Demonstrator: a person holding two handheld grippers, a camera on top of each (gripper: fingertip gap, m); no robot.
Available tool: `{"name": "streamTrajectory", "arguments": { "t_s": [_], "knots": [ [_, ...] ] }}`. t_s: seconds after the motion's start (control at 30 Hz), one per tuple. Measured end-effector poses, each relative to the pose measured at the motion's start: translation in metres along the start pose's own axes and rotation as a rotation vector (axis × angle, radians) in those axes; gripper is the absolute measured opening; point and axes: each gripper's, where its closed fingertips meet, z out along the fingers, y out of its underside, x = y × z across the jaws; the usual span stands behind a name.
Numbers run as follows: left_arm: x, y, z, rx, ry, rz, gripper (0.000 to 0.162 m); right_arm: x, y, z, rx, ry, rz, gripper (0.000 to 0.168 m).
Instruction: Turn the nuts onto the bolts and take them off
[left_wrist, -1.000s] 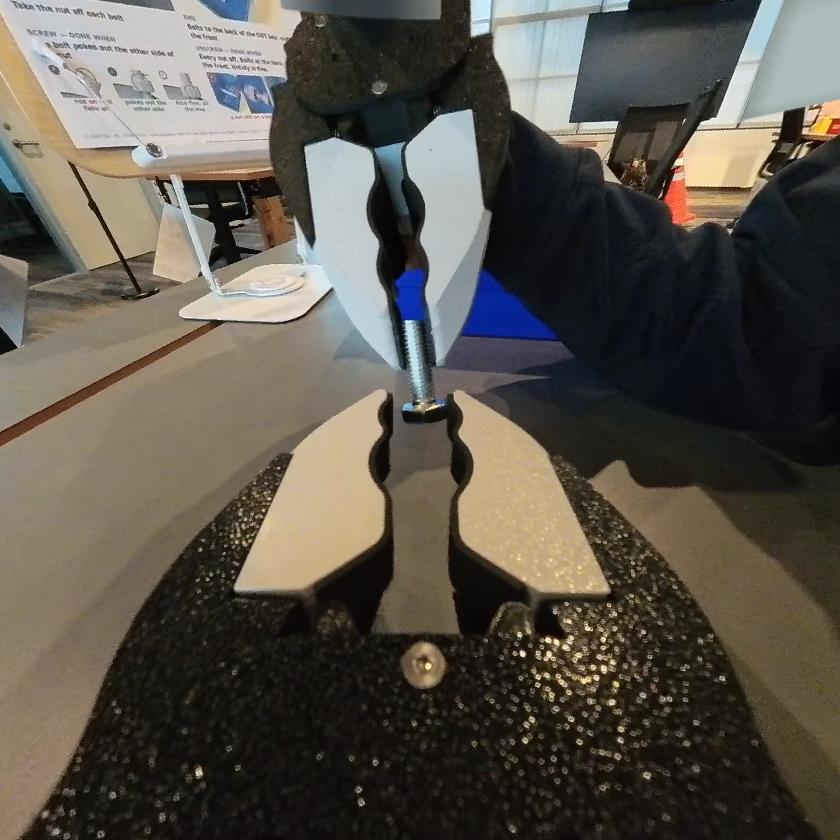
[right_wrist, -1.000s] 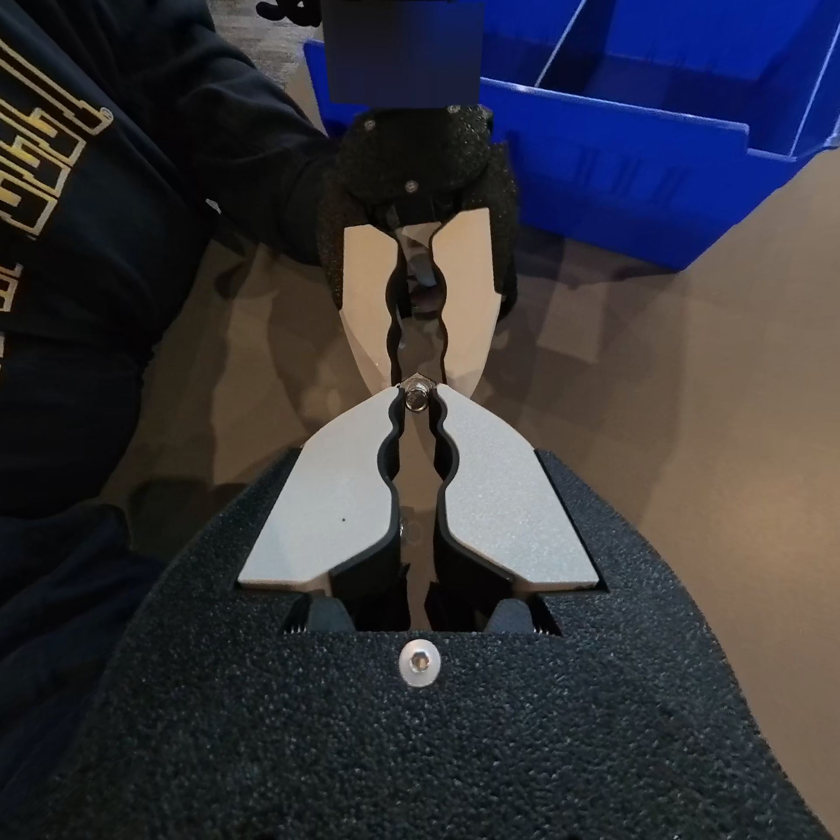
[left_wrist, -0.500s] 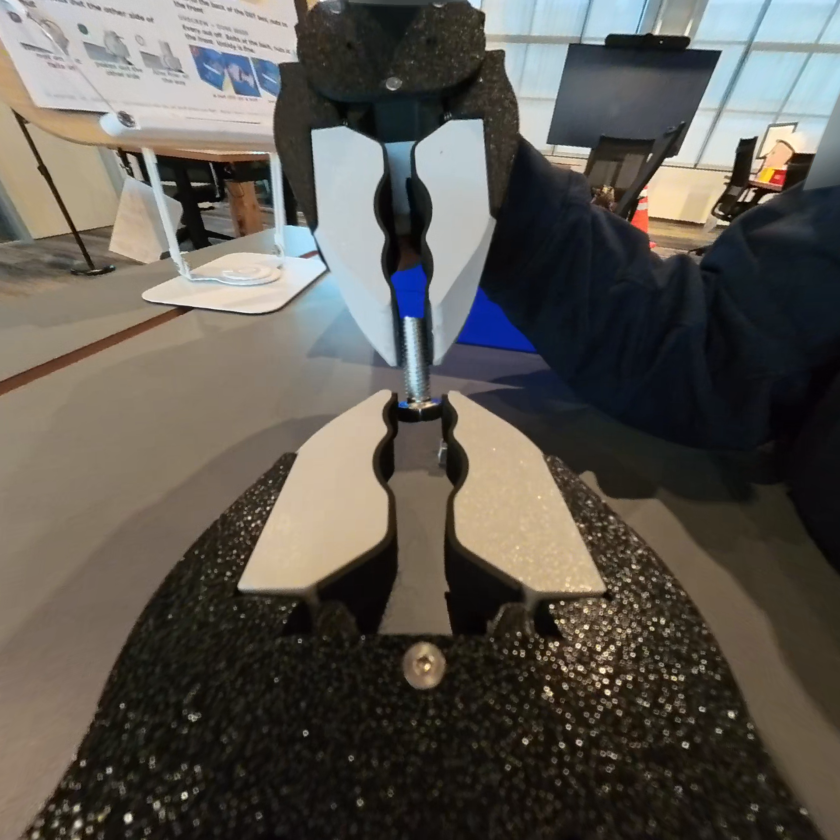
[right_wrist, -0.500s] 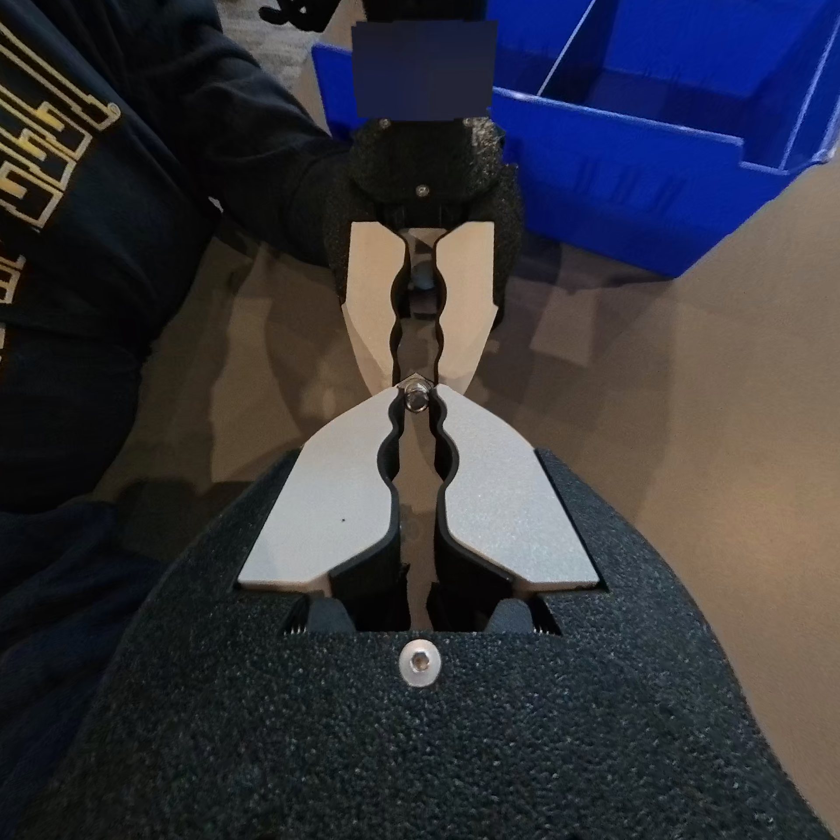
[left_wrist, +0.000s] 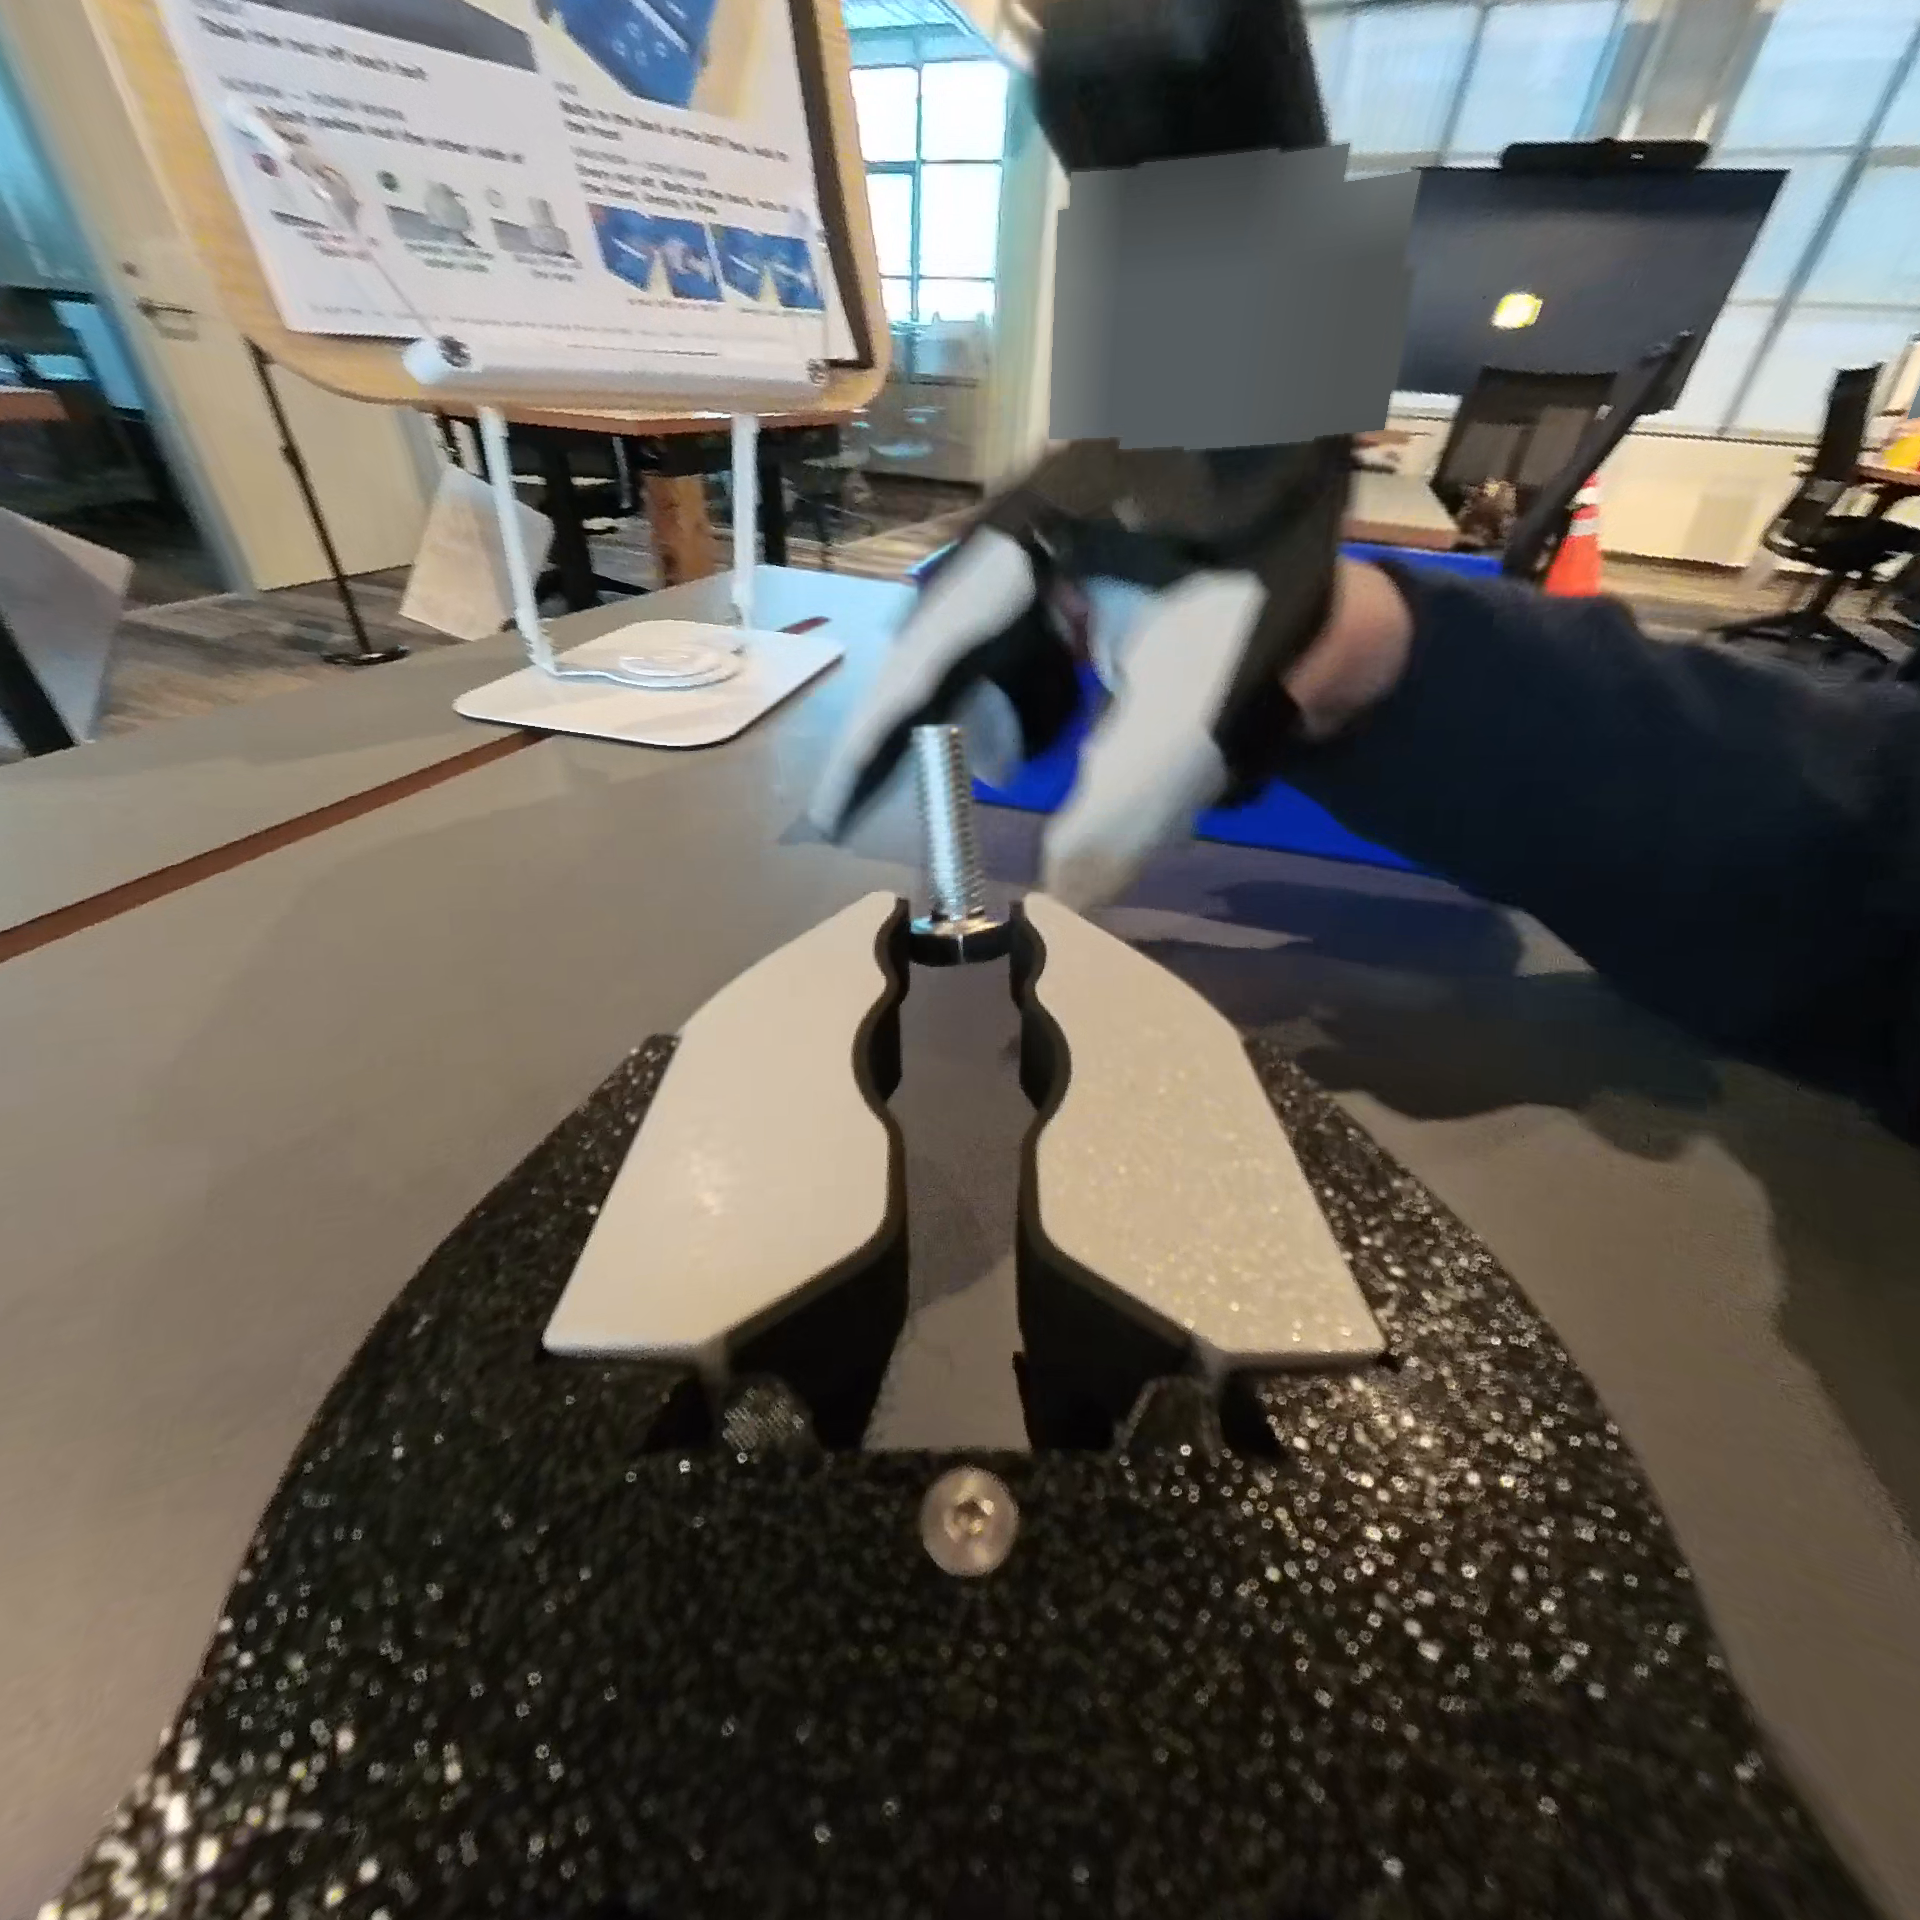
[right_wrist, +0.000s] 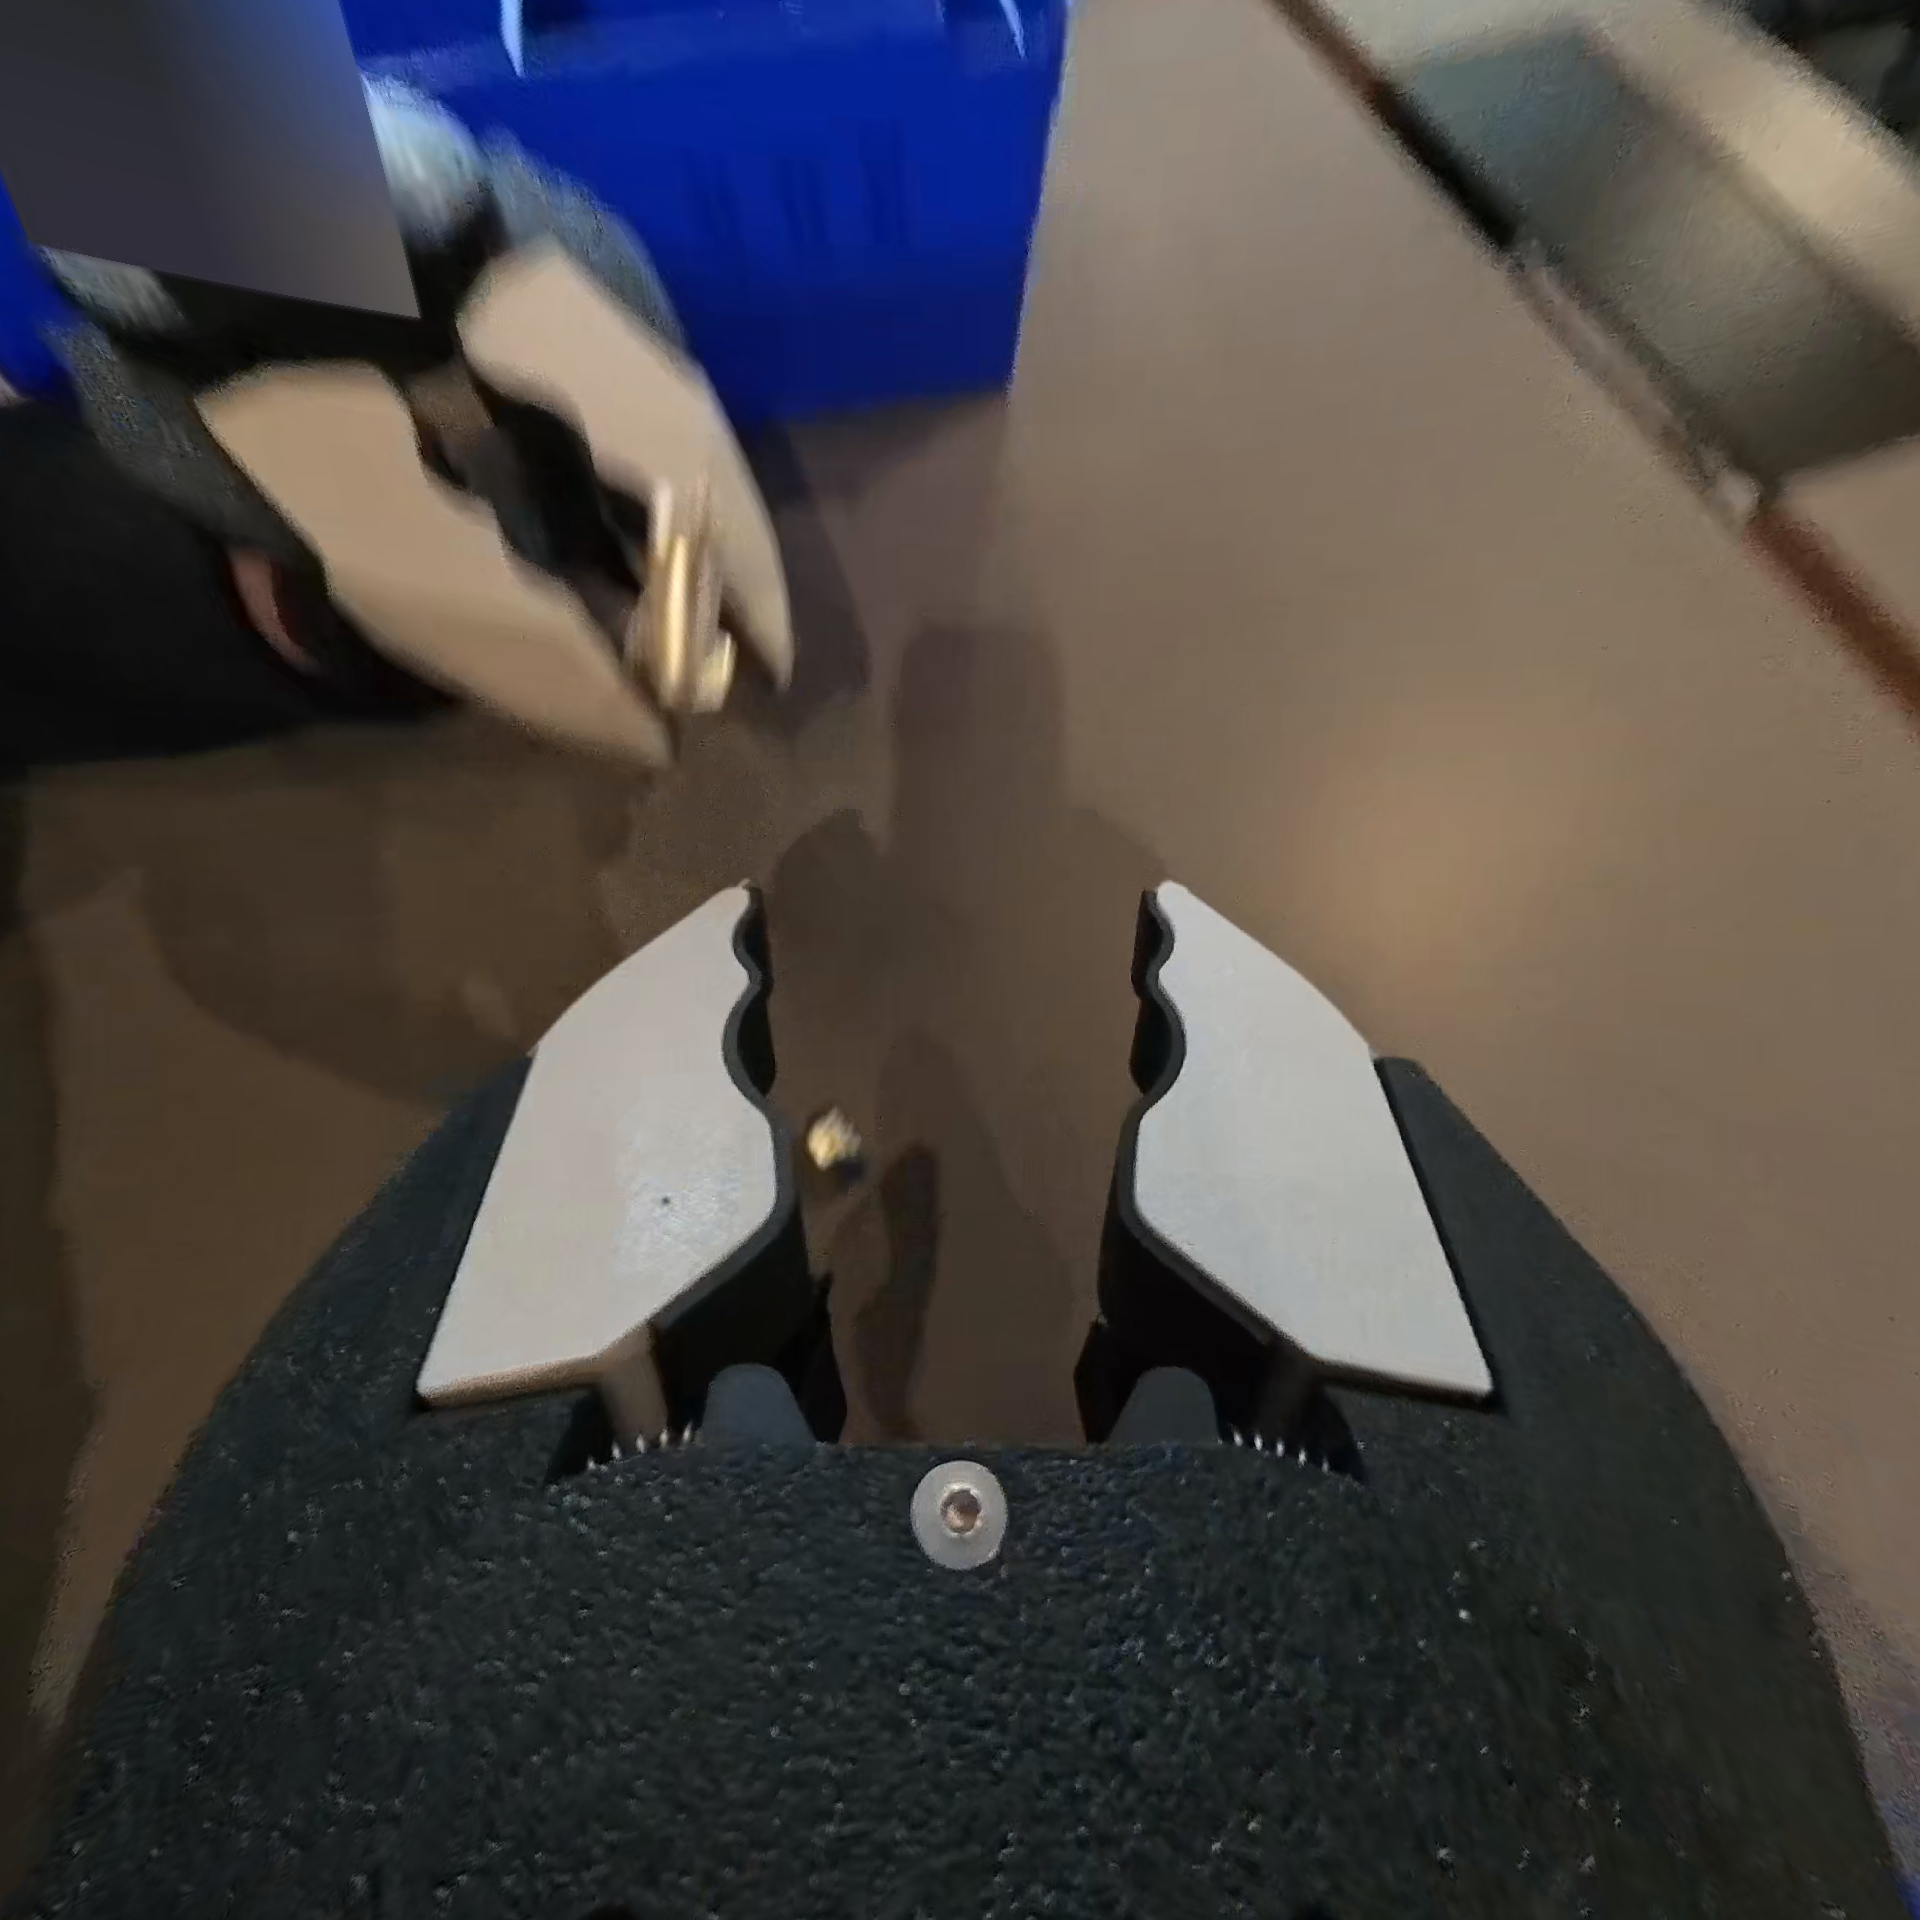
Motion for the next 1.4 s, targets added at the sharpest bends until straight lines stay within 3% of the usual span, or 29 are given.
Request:
{"name": "streamTrajectory", "arguments": {
  "t_s": [0.17,0.3,0.47,0.73,1.4],
  "knots": [
    [0.000,0.000,0.000,-0.002,0.000,-0.003,0.017,-0.023,0.043,0.006,-0.039,-0.001,0.008,0.054],
    [0.001,0.002,0.000,-0.011,0.005,-0.007,0.018,-0.044,0.066,0.007,-0.160,-0.103,-0.032,0.042],
    [0.003,0.003,0.001,-0.024,0.011,0.003,0.018,-0.054,0.070,0.007,-0.213,-0.118,-0.095,0.040],
    [0.005,0.006,0.003,-0.049,0.018,0.025,0.018,-0.057,0.072,0.004,-0.226,-0.125,-0.125,0.021],
    [0.012,0.008,0.004,-0.061,0.051,0.050,0.018,-0.045,0.073,0.007,-0.201,-0.064,-0.108,0.018]
  ]
}}
